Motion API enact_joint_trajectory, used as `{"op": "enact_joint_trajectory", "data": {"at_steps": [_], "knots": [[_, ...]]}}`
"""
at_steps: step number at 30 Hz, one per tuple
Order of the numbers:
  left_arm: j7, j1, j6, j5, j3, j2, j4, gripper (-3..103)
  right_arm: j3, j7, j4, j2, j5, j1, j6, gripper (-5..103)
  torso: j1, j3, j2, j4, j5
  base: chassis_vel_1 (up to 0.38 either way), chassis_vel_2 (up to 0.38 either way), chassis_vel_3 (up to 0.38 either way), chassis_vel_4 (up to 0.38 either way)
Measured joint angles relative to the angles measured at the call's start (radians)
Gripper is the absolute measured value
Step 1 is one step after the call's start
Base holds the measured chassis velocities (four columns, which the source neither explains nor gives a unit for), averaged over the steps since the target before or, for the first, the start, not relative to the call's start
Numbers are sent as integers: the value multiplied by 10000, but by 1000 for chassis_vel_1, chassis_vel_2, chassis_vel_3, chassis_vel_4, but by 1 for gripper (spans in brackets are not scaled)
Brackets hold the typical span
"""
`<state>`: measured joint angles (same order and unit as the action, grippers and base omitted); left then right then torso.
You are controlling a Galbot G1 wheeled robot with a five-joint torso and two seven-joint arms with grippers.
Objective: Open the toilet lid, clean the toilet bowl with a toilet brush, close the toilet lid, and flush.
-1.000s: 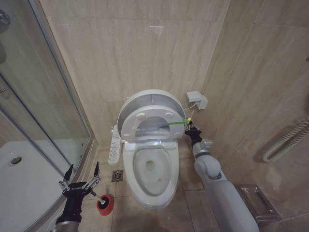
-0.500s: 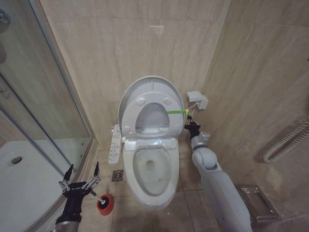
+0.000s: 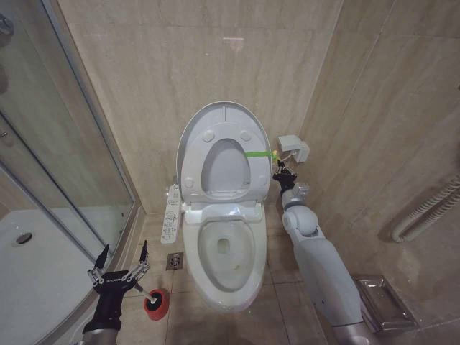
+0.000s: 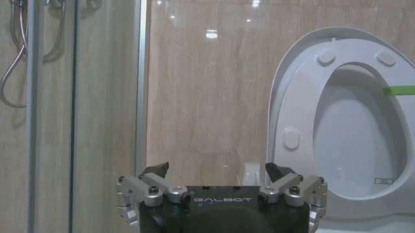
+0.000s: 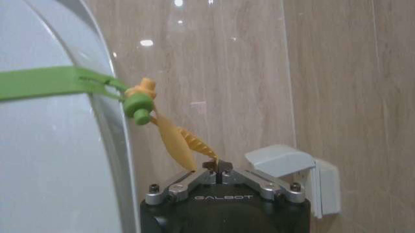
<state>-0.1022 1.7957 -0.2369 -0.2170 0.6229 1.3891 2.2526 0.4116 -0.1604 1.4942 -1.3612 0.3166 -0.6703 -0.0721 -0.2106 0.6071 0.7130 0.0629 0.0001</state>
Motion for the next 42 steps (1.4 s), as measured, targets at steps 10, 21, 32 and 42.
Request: {"op": "enact_joint_trajectory", "data": {"at_steps": [10,21,32,42], "knots": [[0,0,0,0,0,0,0,100,64,-6,-838,25,71,1037,32,1,2,-2,2,-2,-1,0,0,0,0],[0,0,0,0,0,0,0,100,193,0,-1642,-392,50,1898,86,1,4,-2,2,-2,-2,0,0,0,0],[0,0,0,0,0,0,1,100,130,104,-2218,-385,-46,2584,232,1,4,-2,3,-1,-1,0,0,0,0],[0,0,0,0,0,0,0,100,14,191,-2497,-399,-141,2972,329,1,3,-2,3,-1,-1,0,0,0,0]]}}
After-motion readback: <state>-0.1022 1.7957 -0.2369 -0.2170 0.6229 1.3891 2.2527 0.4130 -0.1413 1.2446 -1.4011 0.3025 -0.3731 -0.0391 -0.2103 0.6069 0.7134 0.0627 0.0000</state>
